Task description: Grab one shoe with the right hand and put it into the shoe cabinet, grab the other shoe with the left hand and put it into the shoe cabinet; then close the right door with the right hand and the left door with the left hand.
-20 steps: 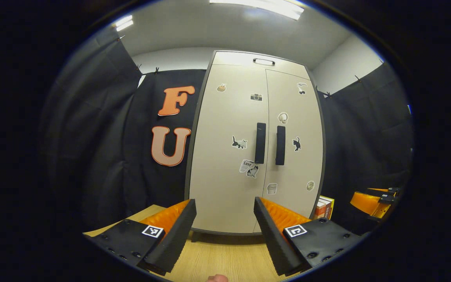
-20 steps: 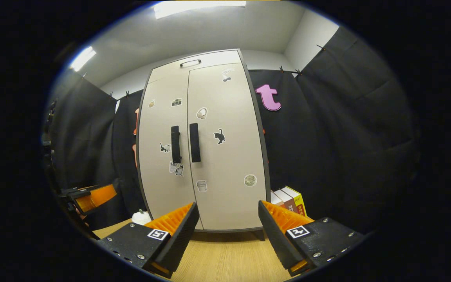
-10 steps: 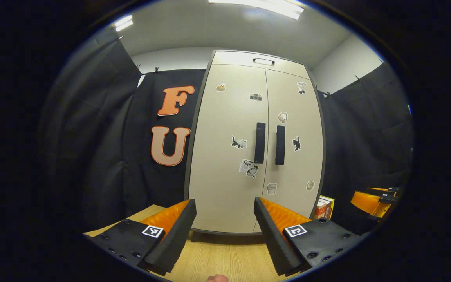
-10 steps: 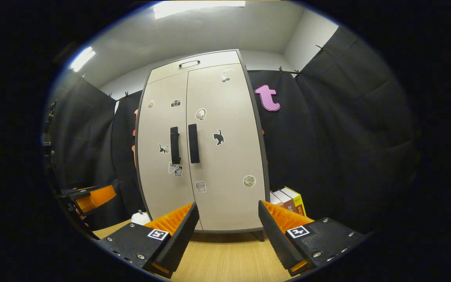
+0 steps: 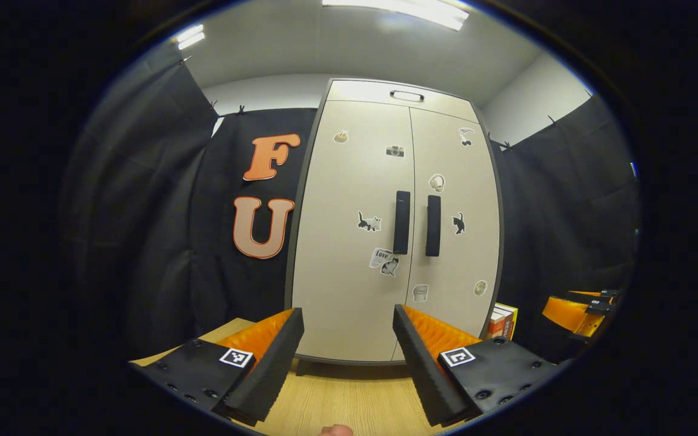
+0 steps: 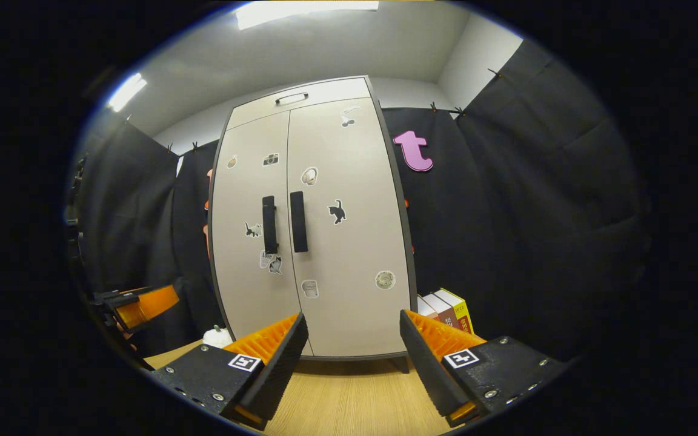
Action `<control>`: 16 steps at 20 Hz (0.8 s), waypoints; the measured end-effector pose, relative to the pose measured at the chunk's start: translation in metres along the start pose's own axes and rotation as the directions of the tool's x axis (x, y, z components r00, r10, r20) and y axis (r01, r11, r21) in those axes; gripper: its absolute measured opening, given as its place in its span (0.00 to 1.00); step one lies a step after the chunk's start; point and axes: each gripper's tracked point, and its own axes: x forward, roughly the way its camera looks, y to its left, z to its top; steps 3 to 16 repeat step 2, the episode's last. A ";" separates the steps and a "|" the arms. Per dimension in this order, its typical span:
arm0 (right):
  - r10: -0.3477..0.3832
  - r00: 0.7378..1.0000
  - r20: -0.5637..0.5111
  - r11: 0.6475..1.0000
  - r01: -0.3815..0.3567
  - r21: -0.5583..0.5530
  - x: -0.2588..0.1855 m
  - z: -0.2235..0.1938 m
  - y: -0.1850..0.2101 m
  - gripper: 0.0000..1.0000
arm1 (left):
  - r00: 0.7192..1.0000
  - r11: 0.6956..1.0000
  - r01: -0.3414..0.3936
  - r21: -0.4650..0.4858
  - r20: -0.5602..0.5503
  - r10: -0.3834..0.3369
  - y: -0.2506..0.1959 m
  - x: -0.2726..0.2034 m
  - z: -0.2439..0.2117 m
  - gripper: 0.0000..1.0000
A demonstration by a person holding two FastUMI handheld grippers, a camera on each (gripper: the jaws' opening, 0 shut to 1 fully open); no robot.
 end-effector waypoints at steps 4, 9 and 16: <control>-0.001 1.000 -0.001 1.000 0.001 0.003 0.000 0.000 0.000 0.94 | 1.000 1.000 -0.001 0.000 0.000 0.001 0.000 0.000 0.000 0.94; -0.001 1.000 -0.001 1.000 0.001 0.003 0.000 0.000 0.000 0.94 | 1.000 1.000 -0.001 0.000 0.000 0.001 0.000 0.000 0.000 0.94; -0.001 1.000 -0.001 1.000 0.001 0.003 0.000 0.000 0.000 0.94 | 1.000 1.000 -0.001 0.000 0.000 0.001 0.000 0.000 0.000 0.94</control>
